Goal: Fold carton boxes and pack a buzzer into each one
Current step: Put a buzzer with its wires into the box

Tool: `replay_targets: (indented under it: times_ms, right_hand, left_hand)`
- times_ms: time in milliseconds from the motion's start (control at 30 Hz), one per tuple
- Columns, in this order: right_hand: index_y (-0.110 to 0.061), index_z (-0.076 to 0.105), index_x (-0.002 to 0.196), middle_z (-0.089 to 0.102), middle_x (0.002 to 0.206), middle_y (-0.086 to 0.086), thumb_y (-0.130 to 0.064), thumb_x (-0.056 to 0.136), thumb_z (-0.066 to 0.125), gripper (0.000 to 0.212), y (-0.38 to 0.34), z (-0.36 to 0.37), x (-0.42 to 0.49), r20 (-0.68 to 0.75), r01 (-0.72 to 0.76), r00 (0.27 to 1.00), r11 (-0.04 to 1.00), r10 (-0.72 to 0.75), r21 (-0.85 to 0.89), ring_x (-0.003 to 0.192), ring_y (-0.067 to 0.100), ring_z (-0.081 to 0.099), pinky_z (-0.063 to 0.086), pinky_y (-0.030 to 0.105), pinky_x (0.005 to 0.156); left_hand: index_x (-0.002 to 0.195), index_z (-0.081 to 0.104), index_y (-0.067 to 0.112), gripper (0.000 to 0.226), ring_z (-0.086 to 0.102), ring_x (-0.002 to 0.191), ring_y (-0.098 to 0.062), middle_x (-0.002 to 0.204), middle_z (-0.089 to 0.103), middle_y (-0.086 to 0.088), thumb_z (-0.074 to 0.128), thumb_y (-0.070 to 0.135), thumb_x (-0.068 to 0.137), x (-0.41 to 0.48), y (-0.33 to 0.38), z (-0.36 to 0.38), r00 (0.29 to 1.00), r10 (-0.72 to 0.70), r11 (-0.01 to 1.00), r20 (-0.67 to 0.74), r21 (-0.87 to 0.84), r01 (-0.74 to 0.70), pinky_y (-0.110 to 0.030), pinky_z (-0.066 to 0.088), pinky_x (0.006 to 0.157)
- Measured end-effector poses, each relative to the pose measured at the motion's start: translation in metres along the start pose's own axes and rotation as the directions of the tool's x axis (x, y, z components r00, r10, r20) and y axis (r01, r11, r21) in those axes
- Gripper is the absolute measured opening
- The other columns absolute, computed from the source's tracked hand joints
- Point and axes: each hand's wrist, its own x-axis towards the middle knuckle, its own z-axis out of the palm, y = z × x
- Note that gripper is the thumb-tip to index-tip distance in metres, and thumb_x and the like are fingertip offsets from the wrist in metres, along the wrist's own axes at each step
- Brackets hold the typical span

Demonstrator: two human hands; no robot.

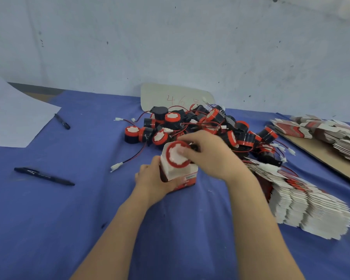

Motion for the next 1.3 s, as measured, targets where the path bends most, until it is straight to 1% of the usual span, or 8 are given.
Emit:
replay_targets:
  times_ms: [267, 433, 567, 700, 933, 1033, 1133, 1300]
  right_hand:
    - [-0.019, 0.061, 0.118, 0.062, 0.115, 0.006, -0.011, 0.098, 0.037, 0.032, 0.011, 0.040, 0.015, 0.060, -0.230, 0.971, 0.972, 0.233, -0.054, 0.102, 0.022, 0.056, 0.043, 0.031, 0.079]
    - [-0.007, 0.053, 0.109, 0.047, 0.116, 0.007, -0.007, 0.094, 0.045, 0.017, 0.013, 0.074, 0.008, -0.017, -0.284, 0.959, 0.956, 0.284, -0.077, 0.105, 0.025, 0.047, 0.039, 0.028, 0.073]
    - [-0.010, 0.061, 0.101, 0.054, 0.107, 0.005, -0.008, 0.093, 0.048, 0.016, 0.011, 0.077, 0.000, -0.156, -0.362, 0.930, 0.906, 0.333, -0.221, 0.083, 0.020, 0.052, 0.038, 0.024, 0.056]
    - [-0.009, 0.062, 0.087, 0.061, 0.088, 0.008, -0.008, 0.092, 0.048, 0.015, 0.008, 0.069, 0.001, -0.048, -0.316, 0.946, 0.871, 0.322, -0.376, 0.066, 0.019, 0.047, 0.024, 0.022, 0.043]
    - [-0.017, 0.064, 0.119, 0.066, 0.117, 0.005, 0.001, 0.090, 0.039, 0.042, 0.011, 0.057, 0.002, 0.082, -0.254, 0.964, 0.967, 0.253, 0.000, 0.102, 0.022, 0.059, 0.050, 0.027, 0.079]
    - [-0.015, 0.065, 0.118, 0.065, 0.118, 0.002, -0.002, 0.093, 0.040, 0.037, 0.008, 0.046, -0.003, -0.126, -0.224, 0.961, 0.960, 0.246, 0.167, 0.093, 0.013, 0.060, 0.046, 0.013, 0.071]
    - [-0.013, 0.069, 0.110, 0.066, 0.113, 0.005, -0.008, 0.093, 0.046, 0.029, 0.013, 0.025, -0.003, -0.419, -0.272, 0.871, 0.962, 0.255, 0.021, 0.103, 0.024, 0.057, 0.045, 0.030, 0.084]
    - [0.003, 0.070, 0.095, 0.069, 0.086, 0.021, -0.020, 0.089, 0.061, 0.025, 0.023, -0.004, -0.012, 0.009, -0.480, 0.872, 0.856, 0.490, -0.191, 0.068, 0.026, 0.055, 0.050, 0.037, 0.069]
  left_hand:
    - [0.112, 0.041, 0.034, 0.052, 0.058, 0.097, -0.006, 0.109, 0.060, 0.012, 0.078, 0.037, 0.075, -0.004, 0.000, -0.004, 0.992, 0.071, 0.971, 0.106, -0.235, -0.045, -0.015, 0.044, 0.072]
    - [0.109, 0.048, 0.022, 0.043, 0.062, 0.096, -0.015, 0.104, 0.063, 0.002, 0.076, 0.021, 0.077, -0.004, 0.000, -0.003, 0.991, 0.076, 0.965, 0.111, -0.257, -0.045, -0.032, 0.053, 0.079]
    - [0.111, 0.048, 0.021, 0.043, 0.060, 0.095, -0.014, 0.106, 0.062, 0.002, 0.074, 0.018, 0.078, -0.002, 0.000, 0.000, 0.994, 0.077, 0.969, 0.082, -0.241, -0.055, -0.026, 0.052, 0.075]
    - [0.112, 0.046, 0.032, 0.046, 0.061, 0.096, -0.007, 0.106, 0.060, 0.011, 0.074, 0.018, 0.080, 0.000, -0.001, 0.002, 0.995, 0.069, 0.924, 0.069, -0.381, -0.038, -0.021, 0.052, 0.076]
    - [0.111, 0.052, 0.026, 0.019, 0.061, 0.090, -0.004, 0.104, 0.063, 0.009, 0.058, 0.027, 0.093, 0.004, 0.004, 0.010, 0.988, -0.074, 0.843, -0.137, -0.538, -0.012, -0.009, 0.045, 0.065]
    - [0.109, 0.042, 0.030, 0.028, 0.053, 0.080, 0.002, 0.094, 0.053, 0.016, 0.062, 0.024, 0.090, 0.002, 0.006, 0.014, 0.974, -0.054, 0.913, -0.218, -0.405, -0.040, -0.007, 0.041, 0.054]
    - [0.107, 0.040, 0.031, 0.030, 0.051, 0.080, 0.001, 0.094, 0.050, 0.017, 0.063, 0.023, 0.089, 0.003, 0.008, 0.018, 0.970, -0.093, 0.906, -0.225, -0.424, -0.012, -0.009, 0.039, 0.055]
    - [0.109, 0.040, 0.031, 0.032, 0.054, 0.086, -0.003, 0.095, 0.050, 0.018, 0.063, 0.022, 0.088, 0.002, 0.008, 0.020, 0.963, -0.095, 0.909, -0.250, -0.416, -0.018, -0.009, 0.039, 0.058]
